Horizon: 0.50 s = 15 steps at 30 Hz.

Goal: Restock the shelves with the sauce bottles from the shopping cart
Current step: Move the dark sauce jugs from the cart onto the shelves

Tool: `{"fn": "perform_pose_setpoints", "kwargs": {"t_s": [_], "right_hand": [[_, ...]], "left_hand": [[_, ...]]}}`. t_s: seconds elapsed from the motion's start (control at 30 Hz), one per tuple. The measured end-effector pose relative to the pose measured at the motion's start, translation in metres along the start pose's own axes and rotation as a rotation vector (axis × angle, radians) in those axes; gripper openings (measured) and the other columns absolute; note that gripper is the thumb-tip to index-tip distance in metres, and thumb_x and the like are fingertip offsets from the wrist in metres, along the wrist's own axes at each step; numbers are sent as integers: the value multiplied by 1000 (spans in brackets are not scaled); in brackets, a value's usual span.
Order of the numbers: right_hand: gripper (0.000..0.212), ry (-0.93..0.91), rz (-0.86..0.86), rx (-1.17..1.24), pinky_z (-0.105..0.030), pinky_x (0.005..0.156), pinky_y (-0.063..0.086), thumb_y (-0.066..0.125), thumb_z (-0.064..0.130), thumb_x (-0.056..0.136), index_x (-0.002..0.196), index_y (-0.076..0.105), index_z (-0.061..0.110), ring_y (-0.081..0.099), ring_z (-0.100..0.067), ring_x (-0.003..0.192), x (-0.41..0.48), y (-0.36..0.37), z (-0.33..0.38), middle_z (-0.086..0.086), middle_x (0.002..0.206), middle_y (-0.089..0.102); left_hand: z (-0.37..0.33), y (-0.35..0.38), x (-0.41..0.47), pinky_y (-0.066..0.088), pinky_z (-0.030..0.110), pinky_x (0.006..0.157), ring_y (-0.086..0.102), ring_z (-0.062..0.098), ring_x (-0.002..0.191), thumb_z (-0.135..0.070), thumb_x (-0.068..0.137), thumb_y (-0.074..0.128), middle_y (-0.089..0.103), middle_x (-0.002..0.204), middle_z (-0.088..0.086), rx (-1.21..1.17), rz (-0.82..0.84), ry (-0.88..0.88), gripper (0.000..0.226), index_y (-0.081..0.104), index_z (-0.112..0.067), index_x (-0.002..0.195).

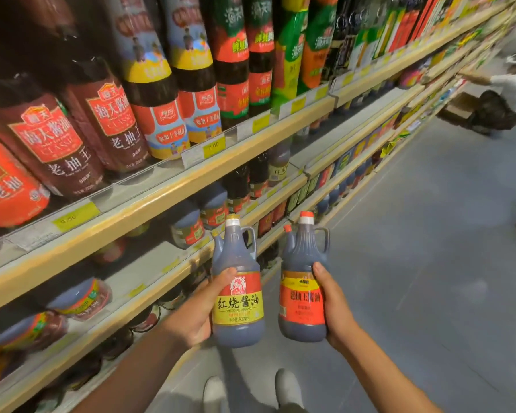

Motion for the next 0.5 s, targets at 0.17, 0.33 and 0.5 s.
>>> {"fn": "perform_pose_setpoints", "kwargs": {"t_s": [0.17,0.33,0.5], "right_hand": [[78,86,203,-60,-43,76,60,68,57,76,126,60,-1,67,-38,88,36,15,11,-34,114,66],[64,150,397,-149,-44,84,55,76,61,71,111,73,10,69,-34,91,57,31,15,-26,110,71],[72,265,554,-171,-52,92,53,76,59,71,119,69,6,68,-35,90,62,44,15,-26,111,69]], "left_hand": [[2,1,-6,62,43,76,74,34,96,-42,79,68,74,112,20,-113,-199,43,61,60,-10,131],[12,9,-27,62,36,73,74,28,99,-49,85,70,74,116,17,-157,-307,152,54,61,-15,126],[28,15,-47,58,44,91,73,29,106,-56,62,79,75,115,13,-191,-421,229,78,63,-14,126]]}}
Point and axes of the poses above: each hand's wrist, its own x-axis towards the middle knuckle, its own y-axis out of the palm, z = x × y, the point moved 3 cm from there along x, towards the middle knuckle
